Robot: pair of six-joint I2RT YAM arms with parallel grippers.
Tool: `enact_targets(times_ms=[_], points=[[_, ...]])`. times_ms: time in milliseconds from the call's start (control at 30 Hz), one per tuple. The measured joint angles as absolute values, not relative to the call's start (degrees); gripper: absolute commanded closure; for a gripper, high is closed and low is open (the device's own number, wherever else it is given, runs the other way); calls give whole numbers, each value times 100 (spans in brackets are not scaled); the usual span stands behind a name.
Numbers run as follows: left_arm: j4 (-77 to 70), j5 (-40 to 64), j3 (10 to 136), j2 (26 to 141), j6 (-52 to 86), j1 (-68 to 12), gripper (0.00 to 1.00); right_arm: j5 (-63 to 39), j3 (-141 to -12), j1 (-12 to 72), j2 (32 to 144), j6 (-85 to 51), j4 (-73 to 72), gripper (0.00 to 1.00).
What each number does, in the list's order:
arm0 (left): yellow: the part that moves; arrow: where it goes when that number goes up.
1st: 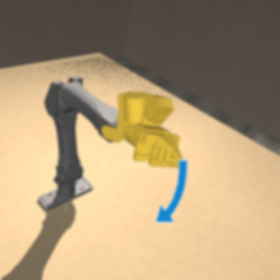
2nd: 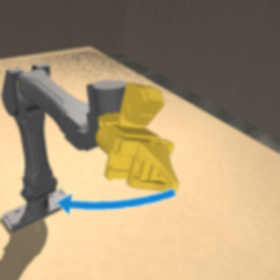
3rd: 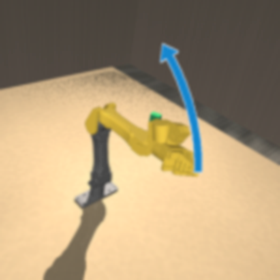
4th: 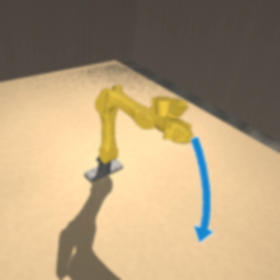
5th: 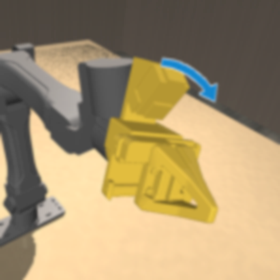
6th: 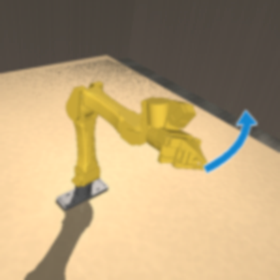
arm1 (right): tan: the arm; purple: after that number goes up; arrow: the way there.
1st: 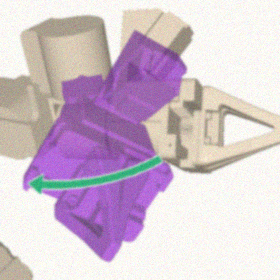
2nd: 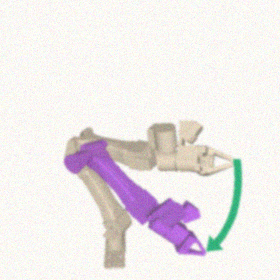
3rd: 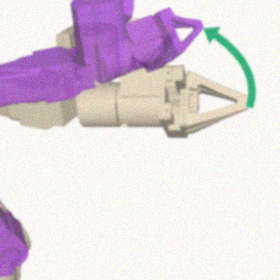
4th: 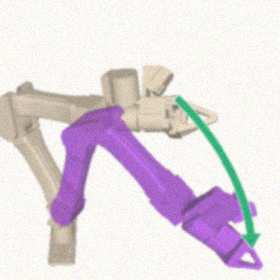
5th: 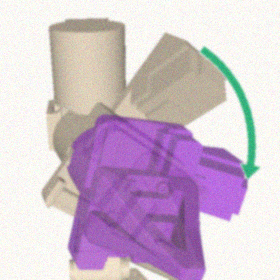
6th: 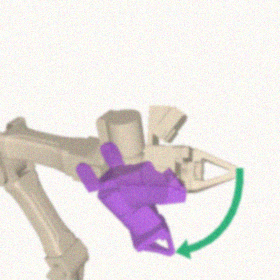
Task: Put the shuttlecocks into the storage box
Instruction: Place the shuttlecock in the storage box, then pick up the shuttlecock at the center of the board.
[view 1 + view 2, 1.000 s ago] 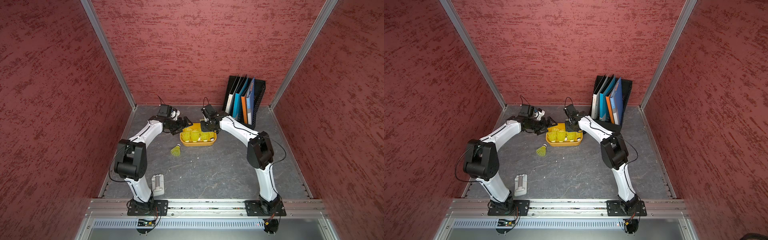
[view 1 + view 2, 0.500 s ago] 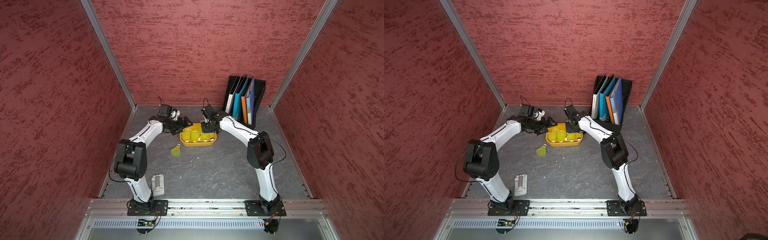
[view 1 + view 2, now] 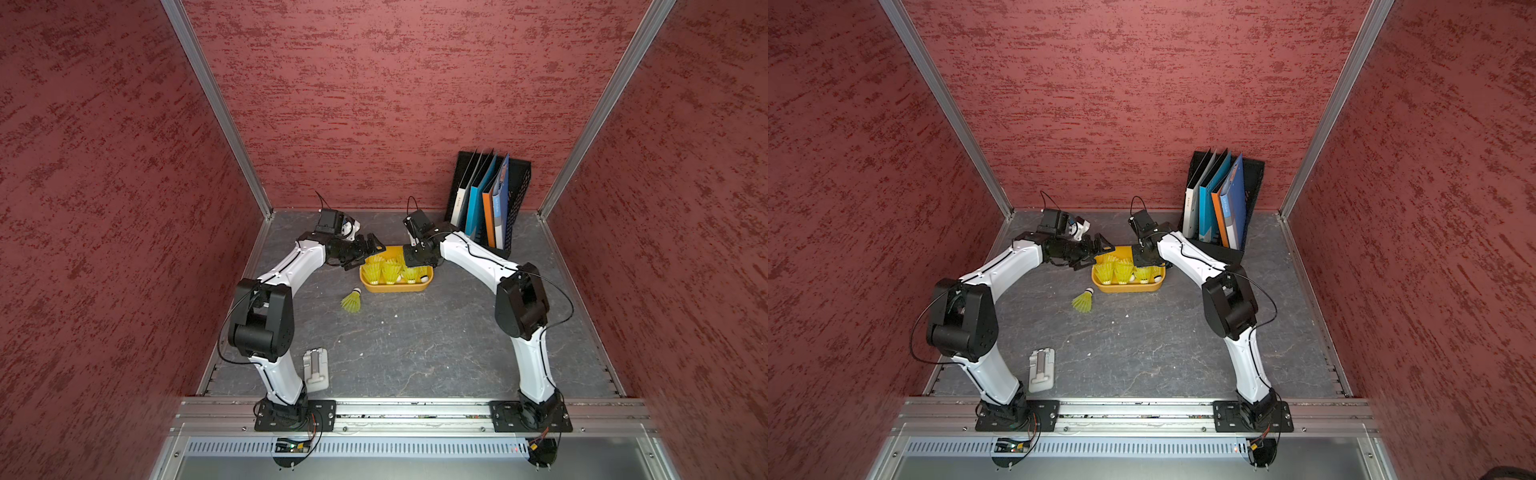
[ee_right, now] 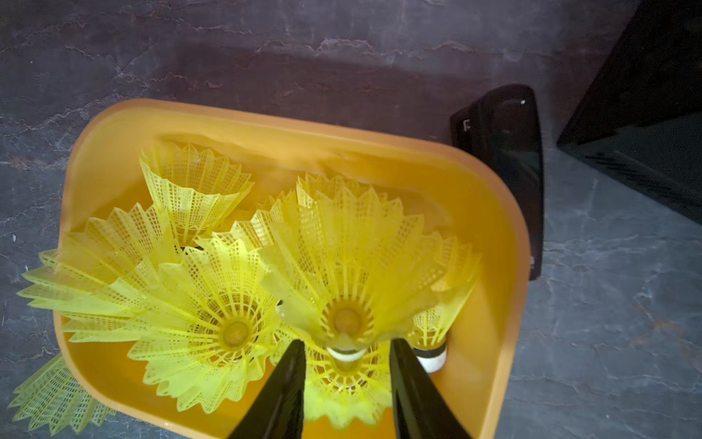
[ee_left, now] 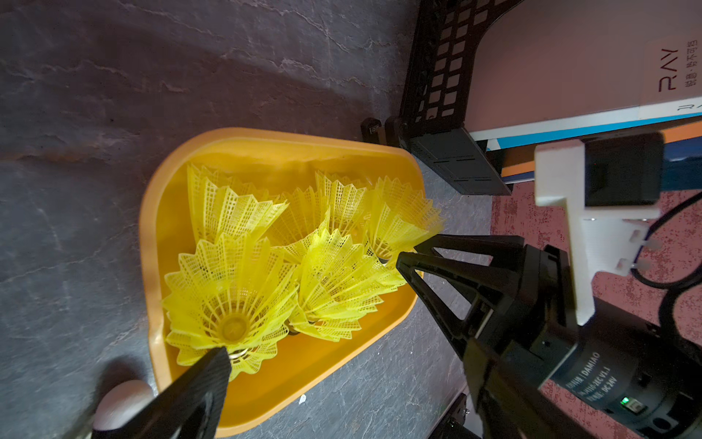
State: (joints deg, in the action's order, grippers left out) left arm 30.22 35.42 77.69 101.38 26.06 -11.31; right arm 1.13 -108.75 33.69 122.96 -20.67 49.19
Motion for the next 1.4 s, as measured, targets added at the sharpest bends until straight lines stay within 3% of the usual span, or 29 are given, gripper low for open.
enact_targets(times_ms=[433, 867, 1033, 1400], points=[[3221, 3162, 7507, 9845, 2593, -1131, 0, 307, -10565, 3371, 11577, -2069, 4827, 51], [3682, 2204, 6479, 8646, 2945, -1345, 1, 832, -8300, 3988, 9935, -1903, 3787, 47], [4584, 1645, 7135, 9074, 2156, -1280, 10, 884, -7741, 4193, 9568, -1898, 3583, 47], [5655, 1809, 8016, 10154, 932, -738, 20, 1028, -7671, 4191, 9430, -1752, 3454, 46]])
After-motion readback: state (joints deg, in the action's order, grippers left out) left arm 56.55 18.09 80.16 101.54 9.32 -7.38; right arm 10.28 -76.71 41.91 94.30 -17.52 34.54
